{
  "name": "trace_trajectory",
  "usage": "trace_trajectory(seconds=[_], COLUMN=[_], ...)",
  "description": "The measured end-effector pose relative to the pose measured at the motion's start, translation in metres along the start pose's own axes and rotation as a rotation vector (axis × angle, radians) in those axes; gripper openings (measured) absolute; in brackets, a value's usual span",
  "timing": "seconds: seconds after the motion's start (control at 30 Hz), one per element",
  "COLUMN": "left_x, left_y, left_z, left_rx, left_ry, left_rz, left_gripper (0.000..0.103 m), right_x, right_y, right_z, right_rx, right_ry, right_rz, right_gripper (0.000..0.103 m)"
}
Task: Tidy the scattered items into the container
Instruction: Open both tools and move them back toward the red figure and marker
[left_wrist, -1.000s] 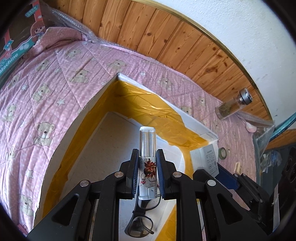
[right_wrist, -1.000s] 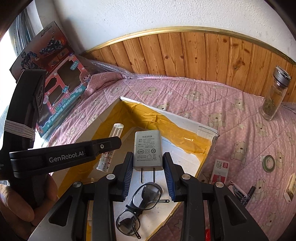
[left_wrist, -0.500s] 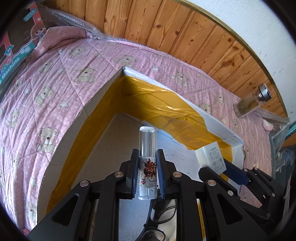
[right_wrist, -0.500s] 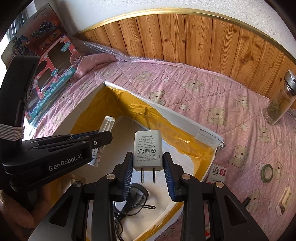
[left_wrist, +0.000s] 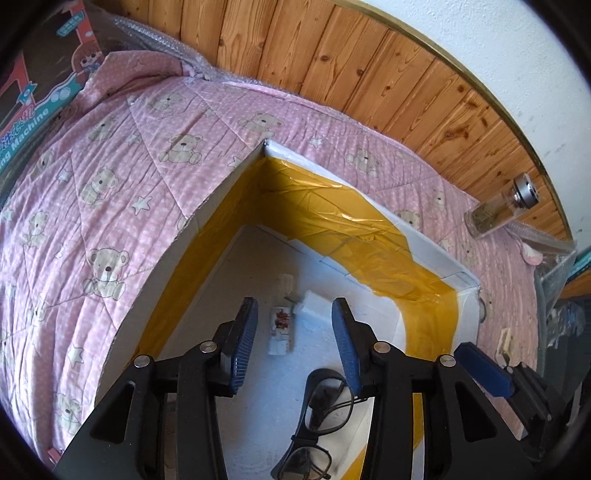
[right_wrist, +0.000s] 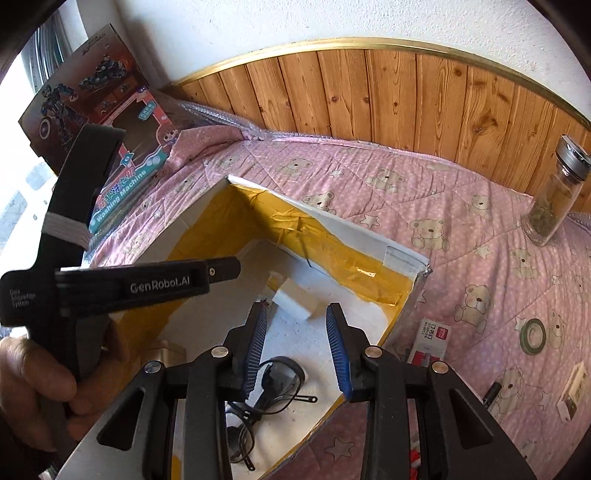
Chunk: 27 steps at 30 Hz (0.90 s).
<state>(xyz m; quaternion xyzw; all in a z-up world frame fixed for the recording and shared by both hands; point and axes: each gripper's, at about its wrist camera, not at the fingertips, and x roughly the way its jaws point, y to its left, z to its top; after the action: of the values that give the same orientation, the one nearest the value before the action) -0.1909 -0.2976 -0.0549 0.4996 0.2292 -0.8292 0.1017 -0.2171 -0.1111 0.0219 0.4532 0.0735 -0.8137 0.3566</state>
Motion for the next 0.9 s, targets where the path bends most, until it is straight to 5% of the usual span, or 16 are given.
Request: trace_trajectory(seconds=[0.33, 0.47, 0.9], left_x=[-0.068, -0.075, -0.117], left_y=[-0.031, -0.037, -0.082], left_z=[-0.068, -0.102, -0.186], left_rx=[0.143, 0.160, 0.288], left_ry=[-0.098, -0.080, -0.107], left_rz=[0.031, 0.038, 0.068], left_gripper=[0.044, 0.044, 0.044], right_x=[-0.053, -0.071, -0.135], right_y=[0.016, 0.019, -0.010], right_z=[-0.052, -0.079, -0.168], right_rx=[0.071, 0.102, 0.254], right_ry=[-0.057, -0.065, -0.147], right_rz=[0.129, 0.188, 0.218], right_gripper=[0.035, 0.035, 0.035])
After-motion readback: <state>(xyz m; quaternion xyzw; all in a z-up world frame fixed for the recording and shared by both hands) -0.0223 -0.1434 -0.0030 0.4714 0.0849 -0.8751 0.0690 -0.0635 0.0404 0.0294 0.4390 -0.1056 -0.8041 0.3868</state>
